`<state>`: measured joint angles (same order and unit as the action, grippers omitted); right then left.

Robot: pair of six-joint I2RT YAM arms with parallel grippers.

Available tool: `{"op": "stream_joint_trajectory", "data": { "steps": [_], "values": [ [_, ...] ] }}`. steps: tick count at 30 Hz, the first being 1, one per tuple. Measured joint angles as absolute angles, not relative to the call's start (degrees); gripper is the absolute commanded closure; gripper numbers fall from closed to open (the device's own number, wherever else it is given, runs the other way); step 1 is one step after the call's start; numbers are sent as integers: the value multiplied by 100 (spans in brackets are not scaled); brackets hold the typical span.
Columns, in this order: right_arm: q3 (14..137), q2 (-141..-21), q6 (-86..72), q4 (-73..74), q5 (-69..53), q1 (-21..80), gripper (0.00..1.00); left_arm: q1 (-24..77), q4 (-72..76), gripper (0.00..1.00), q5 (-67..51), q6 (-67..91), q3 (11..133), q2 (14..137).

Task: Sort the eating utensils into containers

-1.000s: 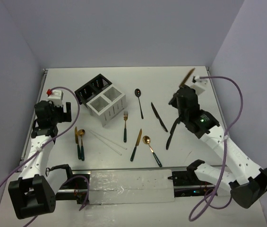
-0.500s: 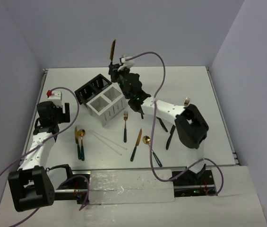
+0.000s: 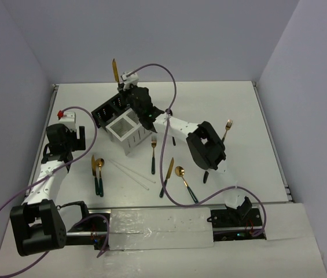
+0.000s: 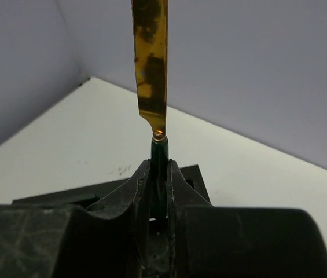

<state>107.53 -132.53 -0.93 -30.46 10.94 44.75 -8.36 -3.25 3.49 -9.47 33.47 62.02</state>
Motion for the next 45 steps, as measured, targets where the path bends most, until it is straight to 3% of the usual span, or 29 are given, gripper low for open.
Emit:
{"op": "stream_joint_trajectory", "data": {
  "steps": [3,6,8,12,25,30,36,41,45],
  "values": [
    [10875,-13393,-10,-2770,1061,4475,99,-836,-325,10,370,-947,3347,6200],
    [10877,-13491,-12,-2532,967,4475,87,-836,-322,10,390,-947,3347,6202],
    [10877,-13533,-12,-2381,915,4475,84,-836,-322,10,399,-947,3347,6202],
    [10875,-13537,-82,-2213,757,4475,62,-836,-320,10,429,-947,3347,6202],
    [10748,-13410,-292,-2023,679,4475,57,-836,-320,10,438,-947,3347,6202],
    [10235,-12366,-655,-923,939,4475,50,-836,-318,10,438,-952,3347,6202],
    [9393,-9850,-1358,904,1470,4261,44,-836,-316,10,451,-972,3345,6202],
    [8165,-8350,-2091,2171,1594,2969,43,-836,-316,10,427,-974,3345,6202],
    [7181,-8477,-2357,2982,1358,1623,44,-836,-318,10,403,-978,3345,6202]
  ]
}}
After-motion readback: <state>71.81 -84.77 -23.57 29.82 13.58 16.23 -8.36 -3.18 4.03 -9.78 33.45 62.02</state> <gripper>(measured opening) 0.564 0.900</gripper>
